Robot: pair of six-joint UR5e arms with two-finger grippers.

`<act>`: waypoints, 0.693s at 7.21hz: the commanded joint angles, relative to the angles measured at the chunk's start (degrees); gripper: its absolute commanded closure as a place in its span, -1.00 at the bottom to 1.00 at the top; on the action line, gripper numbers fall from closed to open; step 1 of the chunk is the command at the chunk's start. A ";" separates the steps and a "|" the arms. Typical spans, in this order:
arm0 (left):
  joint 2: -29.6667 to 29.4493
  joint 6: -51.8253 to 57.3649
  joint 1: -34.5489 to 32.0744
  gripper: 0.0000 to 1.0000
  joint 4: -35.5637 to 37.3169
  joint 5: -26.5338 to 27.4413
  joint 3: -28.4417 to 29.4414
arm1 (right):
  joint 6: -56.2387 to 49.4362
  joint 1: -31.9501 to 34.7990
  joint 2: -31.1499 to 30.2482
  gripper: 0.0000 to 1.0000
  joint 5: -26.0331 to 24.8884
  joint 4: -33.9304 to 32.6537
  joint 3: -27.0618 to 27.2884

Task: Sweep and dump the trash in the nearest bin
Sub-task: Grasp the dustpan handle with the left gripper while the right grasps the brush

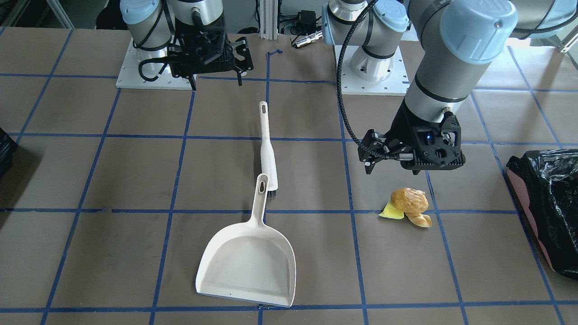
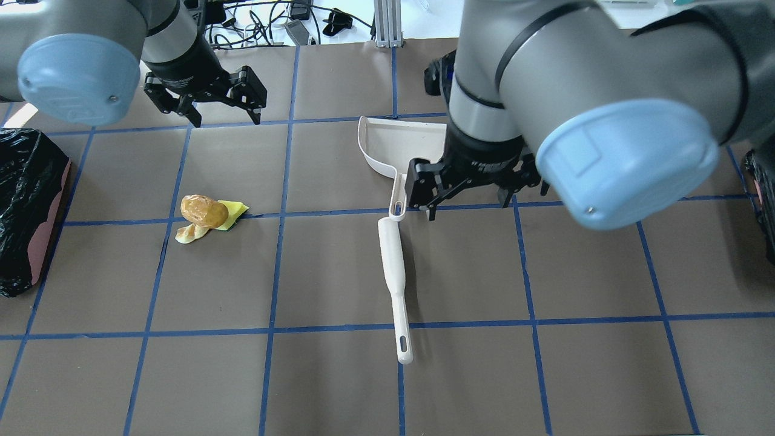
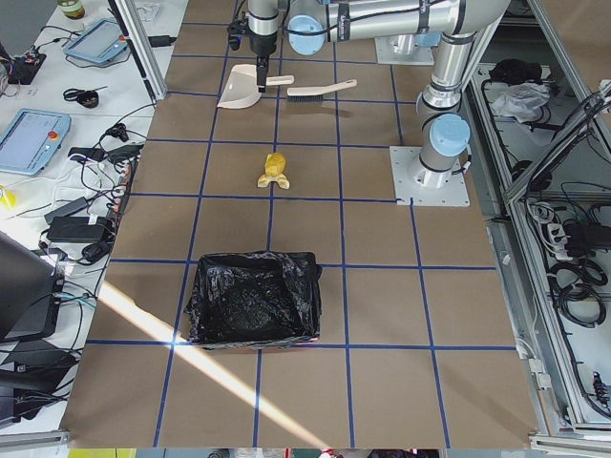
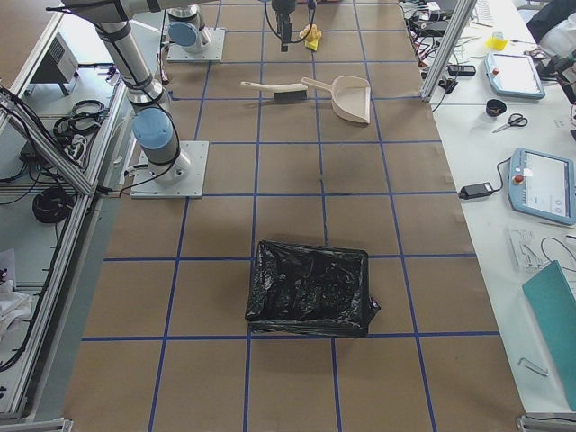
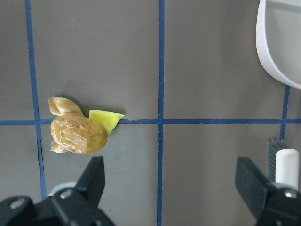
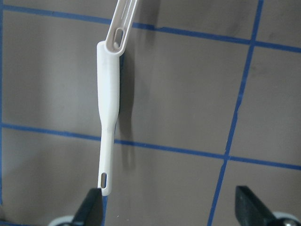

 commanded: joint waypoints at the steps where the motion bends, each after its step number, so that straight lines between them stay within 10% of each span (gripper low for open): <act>1: -5.89 -4.53 -6.56 -1.00 0.41 0.29 3.40 | 4.33 8.90 2.14 -1.00 0.12 -7.69 8.66; 5: -11.96 -11.56 -17.37 -1.00 6.29 -0.33 3.14 | 9.94 12.10 6.00 -0.98 0.13 -29.65 23.28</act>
